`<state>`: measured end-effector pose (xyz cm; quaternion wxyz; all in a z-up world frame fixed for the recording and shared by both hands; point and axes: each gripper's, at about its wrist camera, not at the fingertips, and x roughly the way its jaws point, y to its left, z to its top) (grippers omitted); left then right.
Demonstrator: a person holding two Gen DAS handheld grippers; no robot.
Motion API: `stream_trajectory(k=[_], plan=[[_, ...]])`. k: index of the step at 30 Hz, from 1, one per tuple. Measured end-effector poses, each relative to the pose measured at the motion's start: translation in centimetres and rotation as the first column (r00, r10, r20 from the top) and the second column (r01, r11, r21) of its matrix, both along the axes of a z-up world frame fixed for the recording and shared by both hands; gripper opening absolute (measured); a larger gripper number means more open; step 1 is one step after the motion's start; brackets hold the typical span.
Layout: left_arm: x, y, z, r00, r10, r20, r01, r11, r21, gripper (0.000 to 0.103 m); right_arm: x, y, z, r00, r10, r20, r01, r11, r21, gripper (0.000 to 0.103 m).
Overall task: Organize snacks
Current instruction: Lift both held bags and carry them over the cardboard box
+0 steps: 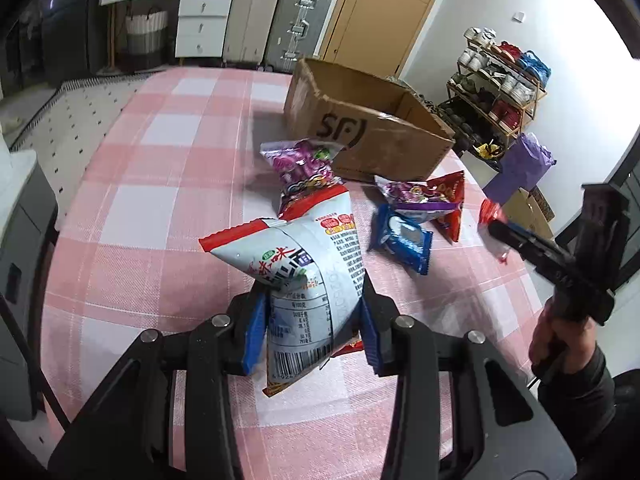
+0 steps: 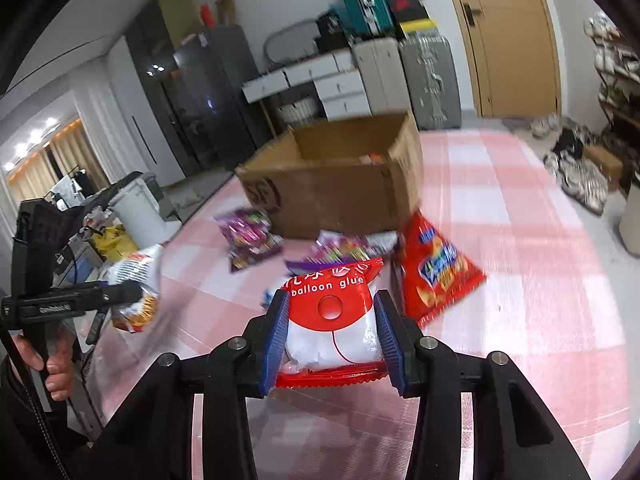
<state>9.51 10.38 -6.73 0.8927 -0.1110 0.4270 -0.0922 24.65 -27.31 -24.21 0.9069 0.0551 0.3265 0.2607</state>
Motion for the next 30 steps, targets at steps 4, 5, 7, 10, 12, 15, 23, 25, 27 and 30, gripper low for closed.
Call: stream_trajectory(k=[4, 5, 7, 10, 12, 15, 23, 25, 27, 30], plan=[[-0.7, -0.5, 1.4, 1.0, -0.009, 0.026, 0.008, 1.0, 0.02, 0.036, -1.4, -0.3, 2.7, 0.998, 0.01, 0.064, -0.012, 1.0, 0.027, 0.043], [-0.9, -0.6, 1.8, 0.999, -0.011, 0.037, 0.01, 1.0, 0.026, 0.036, -1.8, -0.4, 3.3, 0.997, 0.012, 0.08, -0.015, 0.999, 0.034, 0.043], [-1.1, -1.0, 2.7, 0.998, -0.019, 0.054, 0.017, 0.999, 0.038, 0.036, -2.3, -0.3, 4.6, 0.994, 0.018, 0.109, -0.023, 0.999, 0.043, 0.043], [-0.8, -1.3, 3.8, 0.997, -0.018, 0.079, 0.016, 0.999, 0.029, 0.037, -3.3, -0.6, 6.6, 0.985, 0.008, 0.175, -0.018, 0.998, 0.059, 0.043], [-0.6, -1.5, 4.4, 0.996, -0.018, 0.091, 0.016, 1.0, 0.02, 0.037, -3.8, -0.9, 8.2, 0.977, -0.005, 0.215, -0.012, 0.997, 0.081, 0.043], [0.4, -2.0, 5.1, 0.995, -0.027, 0.101, 0.025, 1.0, 0.016, 0.037, -4.1, -1.2, 10.3, 0.967, -0.008, 0.256, -0.015, 0.996, 0.088, 0.043], [4.9, -3.3, 7.8, 0.987, -0.091, 0.136, 0.084, 0.995, 0.06, 0.037, -3.0, -1.4, 14.5, 0.949, -0.01, 0.315, -0.003, 0.999, 0.041, 0.043], [6.3, -3.6, 8.5, 0.985, -0.102, 0.138, 0.094, 0.993, 0.066, 0.037, -2.3, -1.7, 15.5, 0.946, -0.016, 0.323, 0.004, 0.999, 0.038, 0.043], [7.8, -3.9, 9.2, 0.984, -0.111, 0.137, 0.102, 0.993, 0.067, 0.037, -1.5, -2.0, 16.6, 0.943, -0.016, 0.333, 0.003, 0.999, 0.04, 0.043], [10.1, -4.1, 10.0, 0.986, -0.11, 0.125, 0.102, 0.993, 0.067, 0.037, -0.2, -2.1, 18.0, 0.939, -0.008, 0.344, -0.004, 0.999, 0.034, 0.043]])
